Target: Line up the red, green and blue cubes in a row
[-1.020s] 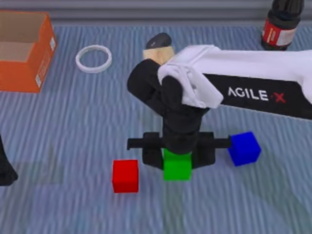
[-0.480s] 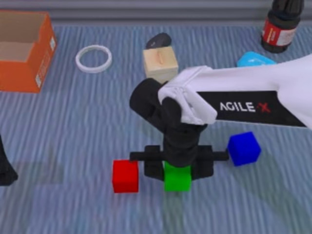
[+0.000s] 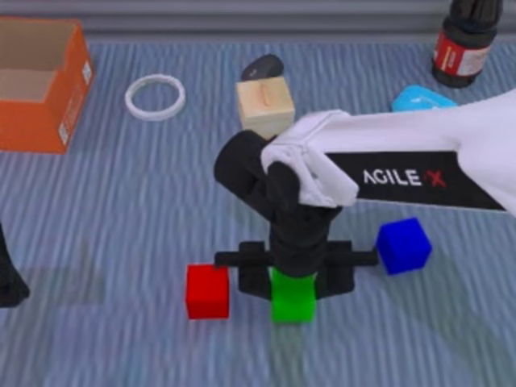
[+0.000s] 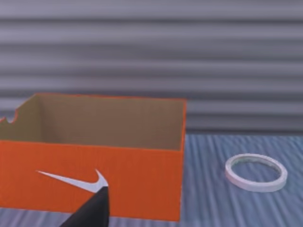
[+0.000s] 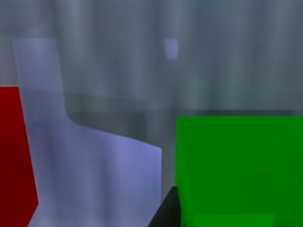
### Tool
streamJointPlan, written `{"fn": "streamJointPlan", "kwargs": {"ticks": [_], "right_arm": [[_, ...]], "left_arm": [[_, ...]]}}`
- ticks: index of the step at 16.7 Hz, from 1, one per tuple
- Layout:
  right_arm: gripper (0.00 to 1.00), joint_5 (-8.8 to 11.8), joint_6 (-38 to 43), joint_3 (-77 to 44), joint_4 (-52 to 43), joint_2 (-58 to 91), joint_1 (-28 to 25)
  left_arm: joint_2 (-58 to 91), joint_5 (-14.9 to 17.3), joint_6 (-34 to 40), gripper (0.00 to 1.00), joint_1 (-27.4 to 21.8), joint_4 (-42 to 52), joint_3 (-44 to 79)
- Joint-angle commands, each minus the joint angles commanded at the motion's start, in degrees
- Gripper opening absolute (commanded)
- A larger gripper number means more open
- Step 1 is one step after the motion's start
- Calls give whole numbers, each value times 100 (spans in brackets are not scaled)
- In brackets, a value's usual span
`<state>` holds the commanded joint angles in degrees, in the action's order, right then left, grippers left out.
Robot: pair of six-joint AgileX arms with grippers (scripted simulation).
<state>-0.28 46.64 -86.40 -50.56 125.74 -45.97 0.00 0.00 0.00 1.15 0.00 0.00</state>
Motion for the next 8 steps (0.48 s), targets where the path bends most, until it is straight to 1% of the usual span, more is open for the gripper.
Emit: {"fn": "streamJointPlan", "kwargs": {"ticks": [4, 5, 8], "right_arm": [[98, 0, 0, 0, 0, 0, 0], [100, 0, 0, 0, 0, 0, 0], [100, 0, 0, 0, 0, 0, 0]], "left_arm": [[0, 0, 0, 100, 0, 0, 0], [0, 0, 0, 100, 0, 0, 0], [0, 0, 0, 100, 0, 0, 0]]}}
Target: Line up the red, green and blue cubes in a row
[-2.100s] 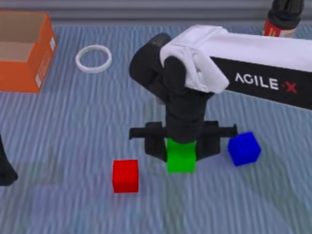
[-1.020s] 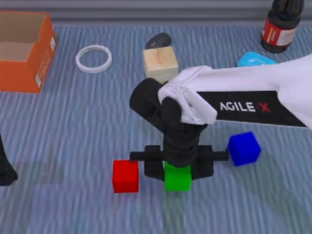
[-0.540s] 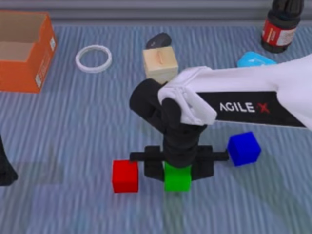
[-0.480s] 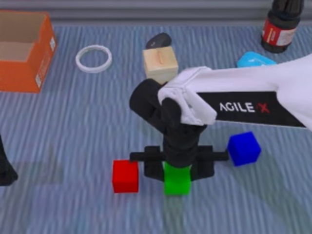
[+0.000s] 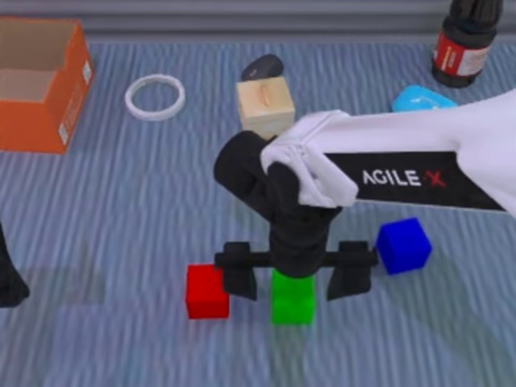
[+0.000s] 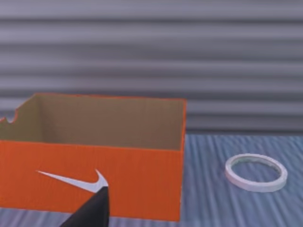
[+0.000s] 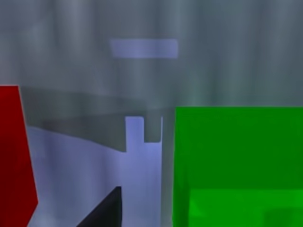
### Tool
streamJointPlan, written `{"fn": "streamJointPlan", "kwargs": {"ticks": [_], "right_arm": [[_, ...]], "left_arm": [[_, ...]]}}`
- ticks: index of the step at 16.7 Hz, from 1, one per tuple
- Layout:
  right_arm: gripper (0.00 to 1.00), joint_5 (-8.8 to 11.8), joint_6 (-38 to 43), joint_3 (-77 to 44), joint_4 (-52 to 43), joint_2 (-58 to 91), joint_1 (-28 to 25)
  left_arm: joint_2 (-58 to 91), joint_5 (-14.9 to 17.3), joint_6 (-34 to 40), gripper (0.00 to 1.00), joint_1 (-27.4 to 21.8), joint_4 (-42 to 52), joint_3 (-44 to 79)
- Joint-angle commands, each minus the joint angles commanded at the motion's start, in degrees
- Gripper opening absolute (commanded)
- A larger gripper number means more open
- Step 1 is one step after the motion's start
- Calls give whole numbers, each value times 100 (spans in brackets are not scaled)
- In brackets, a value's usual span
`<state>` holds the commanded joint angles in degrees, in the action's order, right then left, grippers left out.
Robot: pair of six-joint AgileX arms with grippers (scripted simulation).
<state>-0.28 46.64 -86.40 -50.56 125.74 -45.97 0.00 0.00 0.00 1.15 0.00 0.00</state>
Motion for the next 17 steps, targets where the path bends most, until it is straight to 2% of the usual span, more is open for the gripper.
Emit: {"fn": "streamJointPlan", "kwargs": {"ticks": [7, 13, 17], "right_arm": [[100, -2, -1, -87, -99, -31, -7], [100, 5, -3, -795, -1272, -446, -41], [100, 4, -12, -864, -1371, -512, -41]], "left_arm": [[0, 0, 0, 100, 0, 0, 0], [0, 0, 0, 100, 0, 0, 0], [0, 0, 0, 100, 0, 0, 0]]}}
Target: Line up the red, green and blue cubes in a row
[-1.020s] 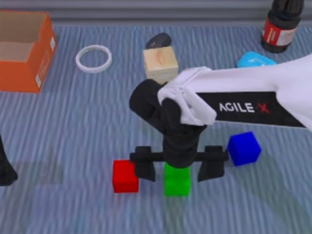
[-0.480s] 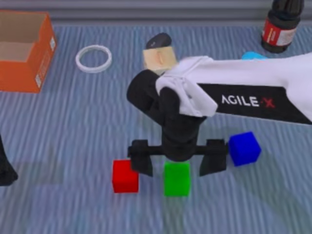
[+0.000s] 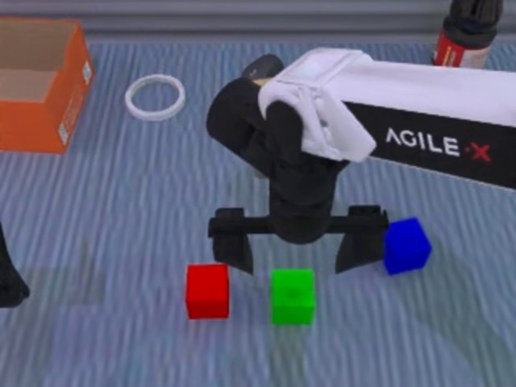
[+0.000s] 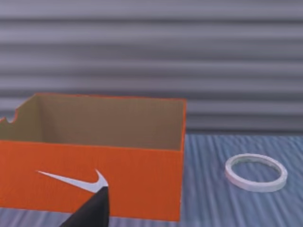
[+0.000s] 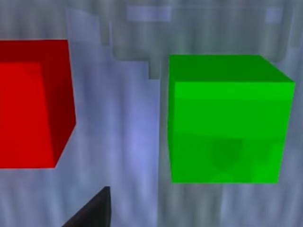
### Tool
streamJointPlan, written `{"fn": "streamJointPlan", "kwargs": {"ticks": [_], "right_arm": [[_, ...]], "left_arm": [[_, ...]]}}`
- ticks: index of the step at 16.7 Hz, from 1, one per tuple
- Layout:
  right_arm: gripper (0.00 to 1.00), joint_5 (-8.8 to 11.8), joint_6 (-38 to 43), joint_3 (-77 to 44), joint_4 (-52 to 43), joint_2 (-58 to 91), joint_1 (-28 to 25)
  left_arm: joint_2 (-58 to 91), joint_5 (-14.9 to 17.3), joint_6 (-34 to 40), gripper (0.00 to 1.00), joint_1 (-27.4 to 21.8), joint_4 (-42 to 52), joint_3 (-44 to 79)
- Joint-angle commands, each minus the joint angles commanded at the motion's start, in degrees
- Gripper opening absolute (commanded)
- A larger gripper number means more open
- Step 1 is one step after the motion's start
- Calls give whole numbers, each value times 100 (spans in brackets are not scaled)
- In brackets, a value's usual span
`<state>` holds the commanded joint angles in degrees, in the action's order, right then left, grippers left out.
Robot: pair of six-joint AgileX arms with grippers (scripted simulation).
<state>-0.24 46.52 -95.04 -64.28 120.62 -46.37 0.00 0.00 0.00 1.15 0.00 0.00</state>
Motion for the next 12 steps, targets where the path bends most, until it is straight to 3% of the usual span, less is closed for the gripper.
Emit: {"fn": "streamJointPlan", "kwargs": {"ticks": [5, 12], "right_arm": [[100, -2, -393, 116, 71, -35, 258], [100, 13, -2389, 661, 339, -300, 1460]], "left_arm": [[0, 0, 0, 100, 0, 0, 0], [0, 0, 0, 100, 0, 0, 0]]}}
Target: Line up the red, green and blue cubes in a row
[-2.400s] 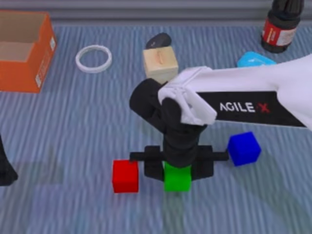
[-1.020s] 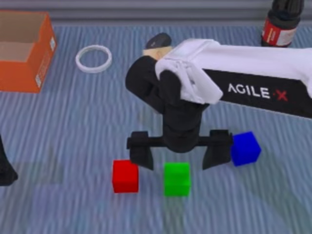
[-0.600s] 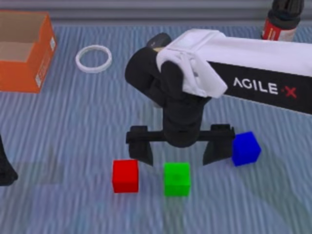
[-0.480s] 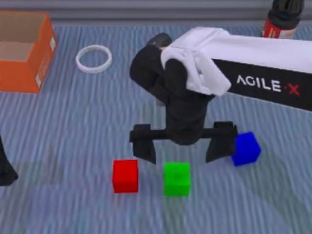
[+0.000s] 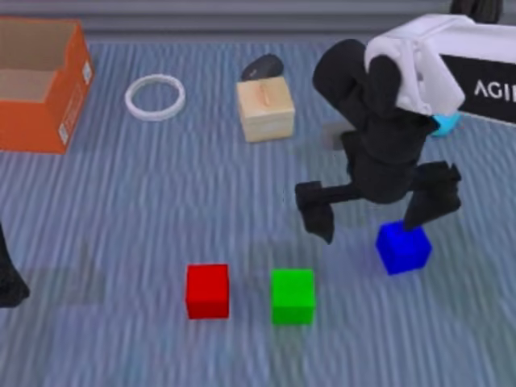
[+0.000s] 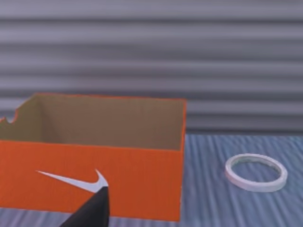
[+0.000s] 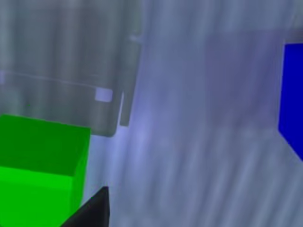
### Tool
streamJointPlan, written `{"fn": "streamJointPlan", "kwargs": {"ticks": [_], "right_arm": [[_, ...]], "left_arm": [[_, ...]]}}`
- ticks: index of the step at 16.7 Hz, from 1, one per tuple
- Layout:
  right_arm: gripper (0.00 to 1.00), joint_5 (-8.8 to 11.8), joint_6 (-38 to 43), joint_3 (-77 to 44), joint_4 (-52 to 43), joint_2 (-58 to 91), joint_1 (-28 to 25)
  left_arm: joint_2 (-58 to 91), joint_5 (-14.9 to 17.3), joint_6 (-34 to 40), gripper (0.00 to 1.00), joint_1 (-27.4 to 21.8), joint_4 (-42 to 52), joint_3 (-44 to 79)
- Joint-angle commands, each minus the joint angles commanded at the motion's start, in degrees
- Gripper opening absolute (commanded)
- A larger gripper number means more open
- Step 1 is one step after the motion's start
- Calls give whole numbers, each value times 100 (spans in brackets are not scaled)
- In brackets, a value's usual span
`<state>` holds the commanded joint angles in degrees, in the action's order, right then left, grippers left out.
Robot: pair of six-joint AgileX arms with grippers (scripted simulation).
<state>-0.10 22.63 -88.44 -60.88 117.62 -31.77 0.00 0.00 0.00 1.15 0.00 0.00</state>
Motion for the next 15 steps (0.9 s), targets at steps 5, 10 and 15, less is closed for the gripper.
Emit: {"fn": "streamJointPlan", "kwargs": {"ticks": [5, 10, 15], "right_arm": [[100, 1, -1205, 330, 166, -166, 713], [100, -2, -1289, 342, 171, -156, 753], [100, -1, -1278, 636, 749, 108, 765]], "left_arm": [[0, 0, 0, 100, 0, 0, 0], [0, 0, 0, 100, 0, 0, 0], [0, 0, 0, 100, 0, 0, 0]]}}
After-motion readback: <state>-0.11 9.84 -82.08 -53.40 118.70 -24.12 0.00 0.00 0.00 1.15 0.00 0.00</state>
